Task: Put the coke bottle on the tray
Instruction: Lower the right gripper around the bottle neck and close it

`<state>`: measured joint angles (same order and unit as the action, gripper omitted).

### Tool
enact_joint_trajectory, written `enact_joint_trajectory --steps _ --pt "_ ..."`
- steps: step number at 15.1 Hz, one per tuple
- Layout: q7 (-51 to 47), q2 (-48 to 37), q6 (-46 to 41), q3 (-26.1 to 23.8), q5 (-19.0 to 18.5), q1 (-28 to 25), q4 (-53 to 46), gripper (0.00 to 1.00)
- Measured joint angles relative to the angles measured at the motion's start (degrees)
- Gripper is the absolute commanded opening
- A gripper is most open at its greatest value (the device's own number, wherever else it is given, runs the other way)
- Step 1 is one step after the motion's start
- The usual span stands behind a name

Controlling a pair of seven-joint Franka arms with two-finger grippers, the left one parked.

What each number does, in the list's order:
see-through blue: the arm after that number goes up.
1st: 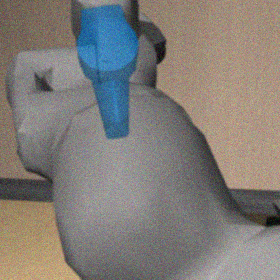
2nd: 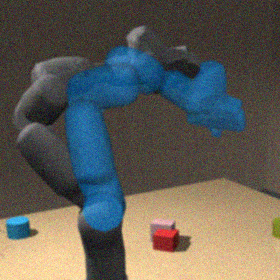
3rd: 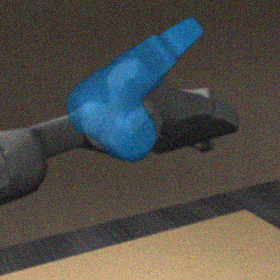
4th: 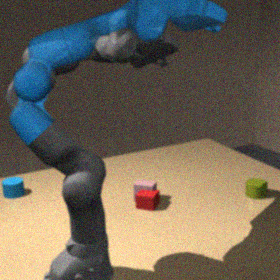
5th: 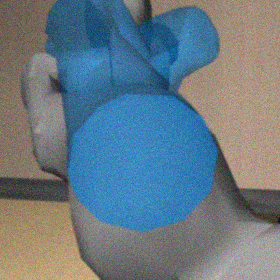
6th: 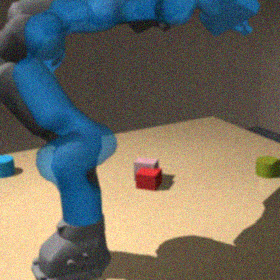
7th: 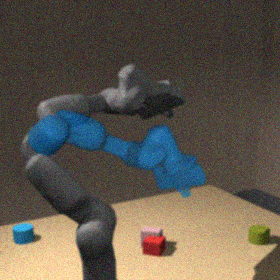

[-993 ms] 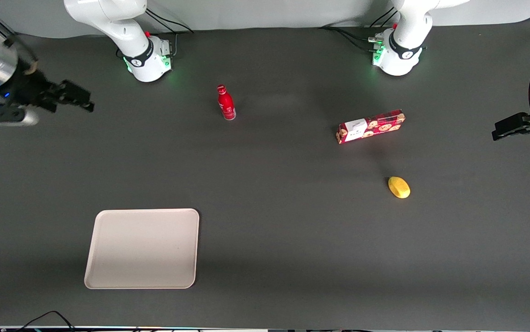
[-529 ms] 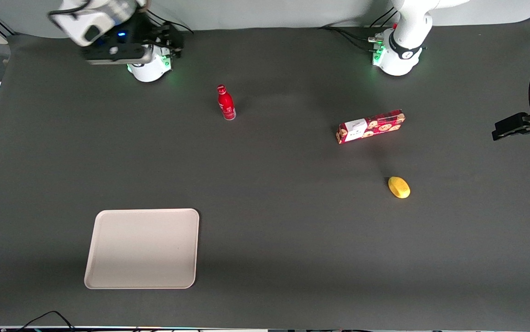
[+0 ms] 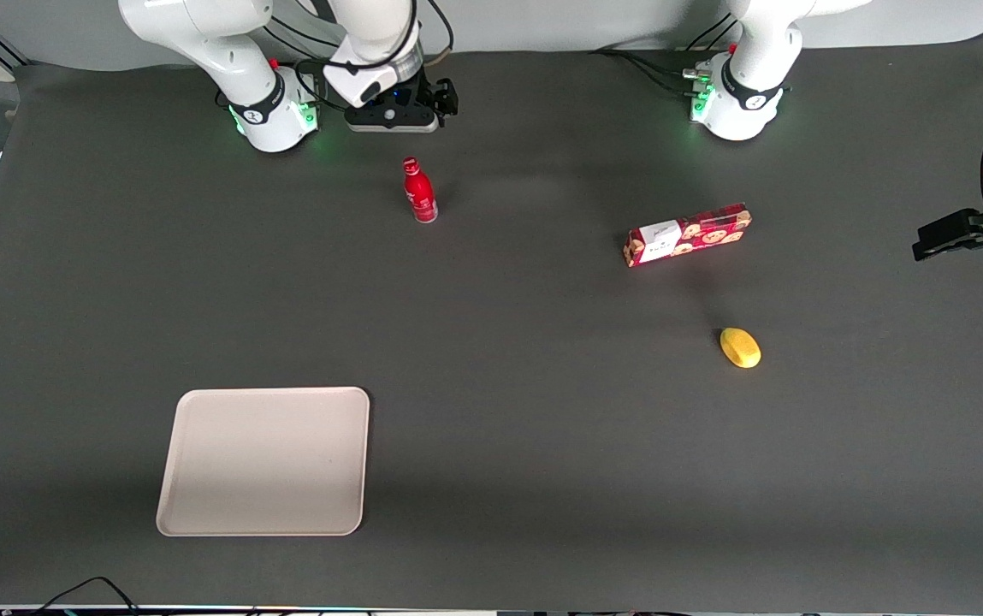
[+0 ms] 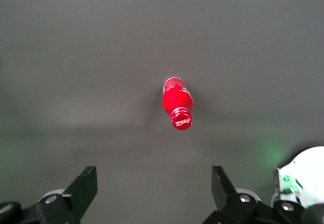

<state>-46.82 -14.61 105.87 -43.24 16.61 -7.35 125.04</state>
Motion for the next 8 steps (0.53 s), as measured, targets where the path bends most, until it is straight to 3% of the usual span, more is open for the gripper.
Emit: enact_joint_trajectory --steps 3,8 --pt "-1.13 -2.7 9.09 -4.0 0.33 0.01 8.92 1.0" --pt "-1.34 -3.59 19.33 -6.42 0.34 0.05 16.95 1.0"
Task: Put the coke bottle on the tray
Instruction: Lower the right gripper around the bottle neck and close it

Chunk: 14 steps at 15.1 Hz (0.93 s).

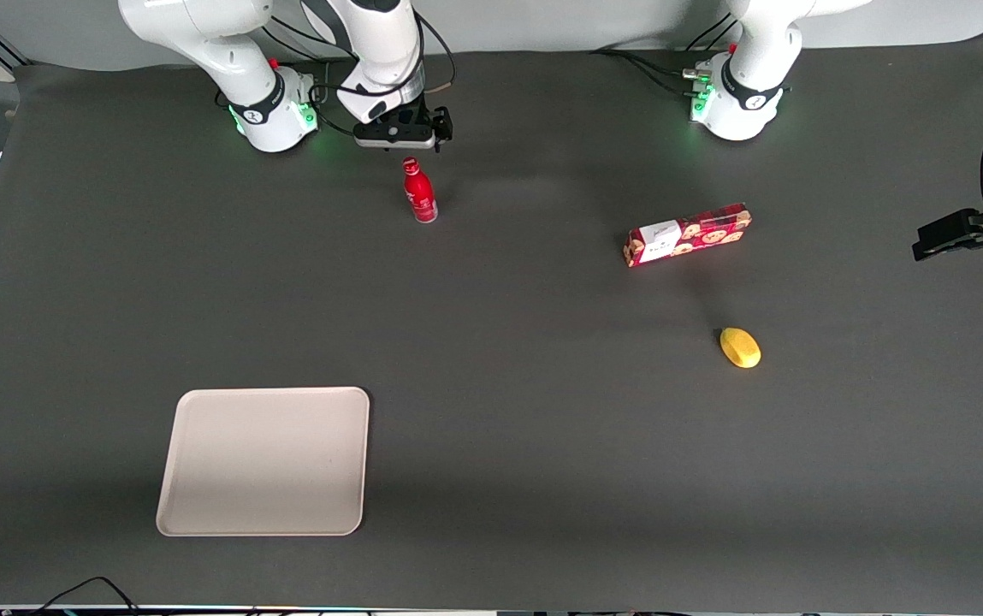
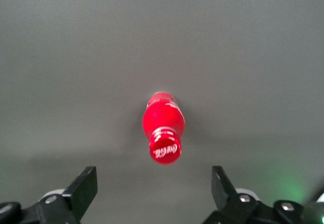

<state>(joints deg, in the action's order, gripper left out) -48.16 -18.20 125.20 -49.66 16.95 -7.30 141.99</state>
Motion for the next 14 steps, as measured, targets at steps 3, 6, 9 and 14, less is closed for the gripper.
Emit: enact_joint_trajectory --steps 3,6,9,14 --pt "0.0 0.0 3.31 -0.52 0.0 0.0 2.52 0.9" --pt "-0.03 0.0 3.8 -1.23 0.0 0.03 2.87 0.83" --pt "-0.06 0.0 4.85 -1.61 0.0 0.13 2.94 0.68" --pt "-0.06 0.0 5.74 -1.62 0.0 0.39 3.07 0.65"
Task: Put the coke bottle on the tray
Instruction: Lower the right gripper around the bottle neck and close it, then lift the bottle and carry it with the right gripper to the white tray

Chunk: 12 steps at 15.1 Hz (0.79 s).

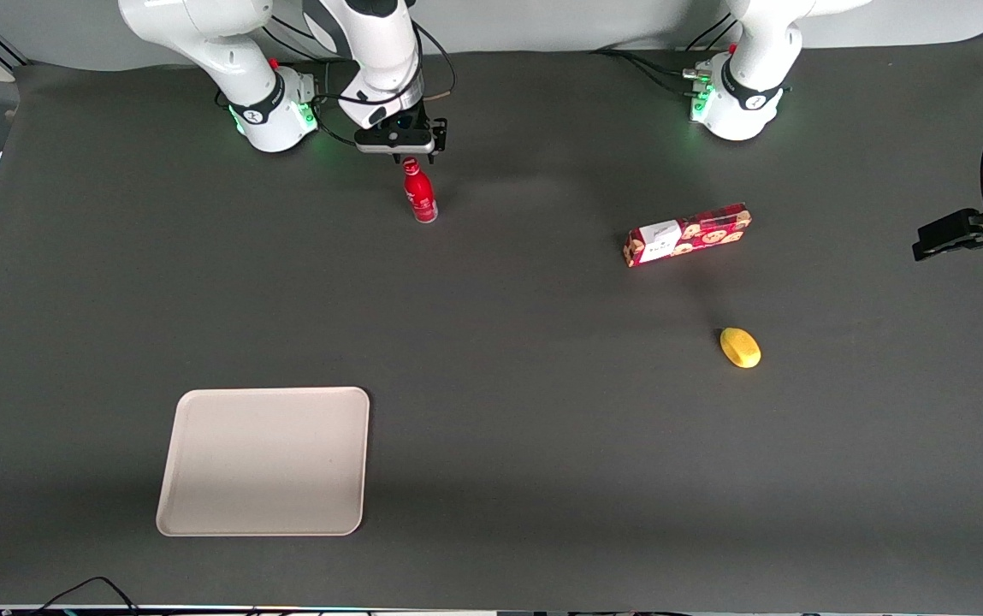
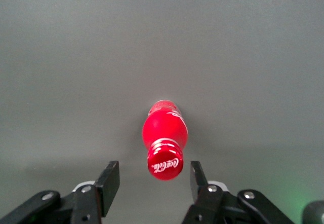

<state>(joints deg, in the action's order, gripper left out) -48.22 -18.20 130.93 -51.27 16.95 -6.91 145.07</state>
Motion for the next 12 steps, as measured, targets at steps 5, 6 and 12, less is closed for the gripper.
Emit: enact_joint_trajectory --steps 5,6,12 --pt "0.0 -0.04 0.94 0.0 -1.44 0.19 0.21 0.65" --pt "0.0 -0.05 1.14 0.0 -1.58 0.22 0.32 0.65" --pt "0.0 -0.06 2.87 -0.02 -1.82 0.27 1.5 0.26"
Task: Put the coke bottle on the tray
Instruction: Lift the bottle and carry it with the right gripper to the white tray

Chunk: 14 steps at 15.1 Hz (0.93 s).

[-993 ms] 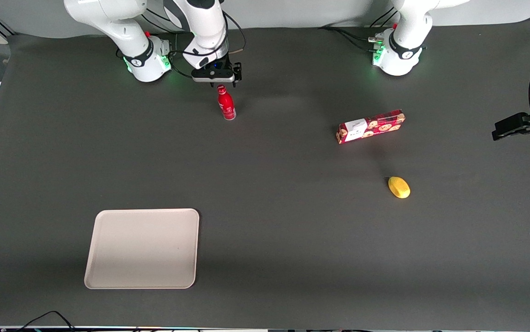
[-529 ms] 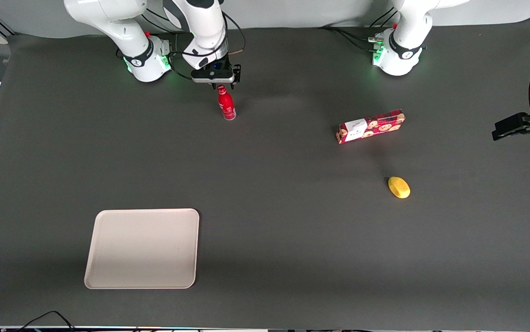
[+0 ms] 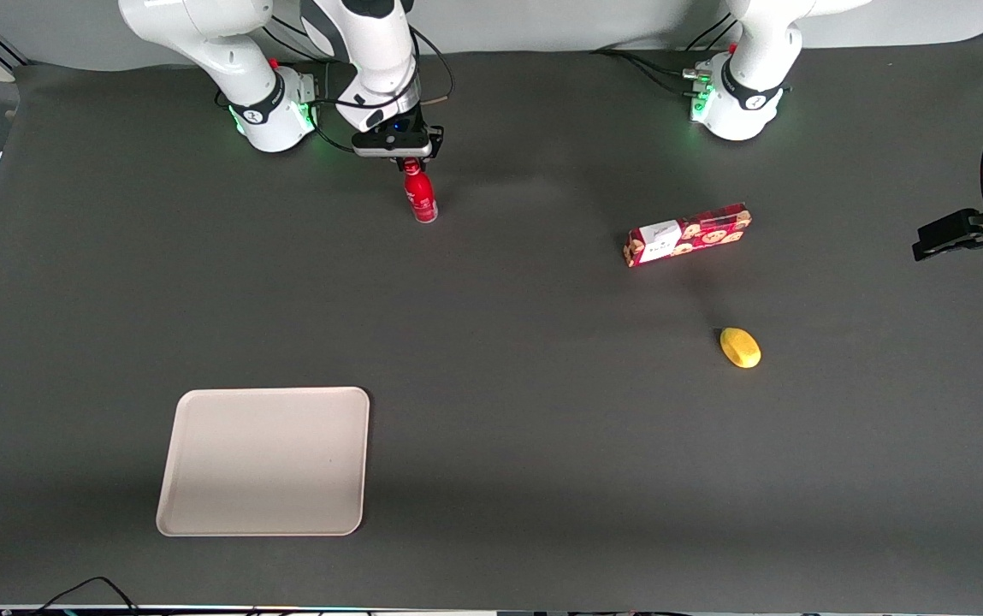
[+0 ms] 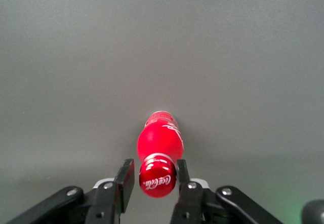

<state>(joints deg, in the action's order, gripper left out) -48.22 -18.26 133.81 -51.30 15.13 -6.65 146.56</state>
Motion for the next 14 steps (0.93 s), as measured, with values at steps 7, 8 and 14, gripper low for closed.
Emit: enact_joint_trajectory --steps 7,8,14 --pt "0.02 0.02 -0.5 0.25 0.0 0.09 -0.05 0.1" --pt "0.06 0.02 -2.28 0.79 0.0 0.1 -0.78 0.1" --pt "7.28 -0.23 -25.39 15.33 -0.45 0.19 -18.88 0.1"
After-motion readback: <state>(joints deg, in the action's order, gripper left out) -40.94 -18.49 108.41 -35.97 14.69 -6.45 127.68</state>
